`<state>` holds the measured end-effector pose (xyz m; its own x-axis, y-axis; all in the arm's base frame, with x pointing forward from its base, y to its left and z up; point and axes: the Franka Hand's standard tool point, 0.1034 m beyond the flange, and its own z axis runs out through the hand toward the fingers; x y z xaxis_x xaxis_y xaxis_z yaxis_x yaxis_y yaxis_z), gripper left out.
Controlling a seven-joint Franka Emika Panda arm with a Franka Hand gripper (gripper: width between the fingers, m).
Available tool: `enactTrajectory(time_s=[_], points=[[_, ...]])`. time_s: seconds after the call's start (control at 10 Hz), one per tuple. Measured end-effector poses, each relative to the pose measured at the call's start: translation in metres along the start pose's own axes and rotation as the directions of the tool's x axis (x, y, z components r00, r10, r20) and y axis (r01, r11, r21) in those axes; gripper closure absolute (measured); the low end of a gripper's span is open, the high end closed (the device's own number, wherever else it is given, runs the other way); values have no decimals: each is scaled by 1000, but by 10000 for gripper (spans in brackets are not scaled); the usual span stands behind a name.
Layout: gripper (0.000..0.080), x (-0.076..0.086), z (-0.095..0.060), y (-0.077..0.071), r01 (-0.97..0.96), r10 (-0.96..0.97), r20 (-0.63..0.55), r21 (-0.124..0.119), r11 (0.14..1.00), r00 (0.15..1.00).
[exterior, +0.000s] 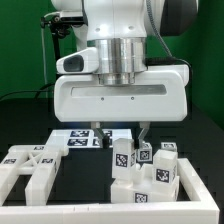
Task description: Assemble chair
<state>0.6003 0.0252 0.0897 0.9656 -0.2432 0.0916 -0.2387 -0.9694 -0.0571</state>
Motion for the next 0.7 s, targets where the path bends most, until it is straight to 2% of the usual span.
enactTrajectory(time_s=[0.1, 0.5, 0.7], points=[[517, 0, 0, 0, 0, 0, -1, 0, 1000, 1000], [517, 0, 0, 0, -47, 47, -1, 1, 999, 999], [517, 0, 0, -1, -263, 263, 4, 11, 965, 965]])
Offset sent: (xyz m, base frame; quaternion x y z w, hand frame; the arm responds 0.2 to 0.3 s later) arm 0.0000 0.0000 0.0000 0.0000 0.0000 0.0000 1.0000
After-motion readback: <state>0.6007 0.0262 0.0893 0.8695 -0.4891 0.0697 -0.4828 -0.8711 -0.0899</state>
